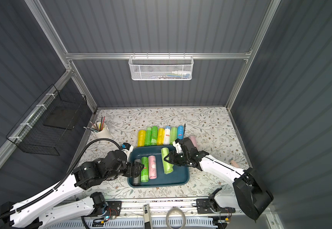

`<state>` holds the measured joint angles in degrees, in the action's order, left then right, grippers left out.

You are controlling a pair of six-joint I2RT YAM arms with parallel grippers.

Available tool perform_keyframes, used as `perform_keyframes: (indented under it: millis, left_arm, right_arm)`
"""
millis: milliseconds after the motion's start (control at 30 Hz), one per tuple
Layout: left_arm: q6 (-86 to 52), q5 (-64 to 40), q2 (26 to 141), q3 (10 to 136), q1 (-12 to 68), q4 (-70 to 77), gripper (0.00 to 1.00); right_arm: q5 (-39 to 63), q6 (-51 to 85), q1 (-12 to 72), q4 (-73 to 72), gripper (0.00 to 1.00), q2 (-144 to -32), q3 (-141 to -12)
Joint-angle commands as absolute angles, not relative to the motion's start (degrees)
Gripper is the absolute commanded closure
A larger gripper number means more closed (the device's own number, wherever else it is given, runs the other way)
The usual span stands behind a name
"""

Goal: Put the roll of trash bags into the storage box
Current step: Place the roll of trash bags in the storage box.

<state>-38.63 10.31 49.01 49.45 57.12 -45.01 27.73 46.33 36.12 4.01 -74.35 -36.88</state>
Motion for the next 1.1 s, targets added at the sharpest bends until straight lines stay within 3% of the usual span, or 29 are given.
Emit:
perform_keyframes:
  millis: [0, 333, 1067]
  left_arm:
    - [-38.9, 9.5, 49.7, 51.3, 57.0, -46.7, 0.0]
    - [-37.9, 3.5, 52.0, 50.4, 57.0, -42.0, 0.0]
    - [-37.4, 3.2, 54.6, 50.0, 57.0, -40.4, 0.0]
  right_arm:
    - [27.0, 48.2, 37.4, -1.5, 0.59, -75.1, -36.9]
    - [26.7, 49.8, 38.8, -5.5, 0.59, -78.4, -35.5]
    - [25.0, 51.6, 40.8, -7.5, 0.59, -85.2, -36.2]
